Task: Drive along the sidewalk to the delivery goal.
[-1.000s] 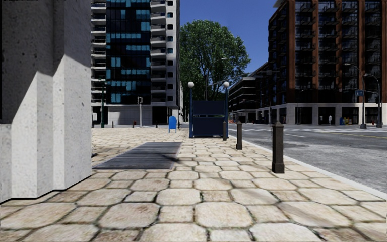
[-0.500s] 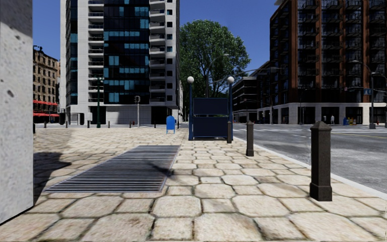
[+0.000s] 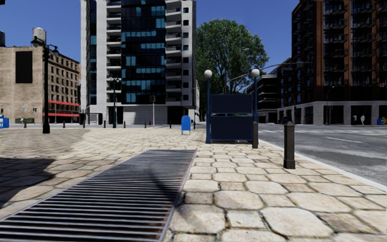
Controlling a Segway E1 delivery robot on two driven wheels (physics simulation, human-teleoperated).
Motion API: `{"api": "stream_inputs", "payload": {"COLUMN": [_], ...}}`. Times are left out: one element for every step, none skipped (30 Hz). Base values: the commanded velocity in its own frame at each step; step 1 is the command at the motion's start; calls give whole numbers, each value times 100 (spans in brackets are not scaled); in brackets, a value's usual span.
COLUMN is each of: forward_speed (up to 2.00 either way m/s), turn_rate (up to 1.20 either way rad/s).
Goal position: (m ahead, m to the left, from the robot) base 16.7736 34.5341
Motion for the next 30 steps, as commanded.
{"api": "stream_inputs", "payload": {"forward_speed": [200,200,200,200,200,200,200,200,200,200,200,200,200,200,200,200,200,200,200,200,200,200,200,200,200,200,200,200,200,200], "turn_rate": [35,35,35,35,35,35,35,35,35,35,35,35,35,35,36,36,36,36,36,36,36,38,38,39,40,41,41,42,42,42]}}
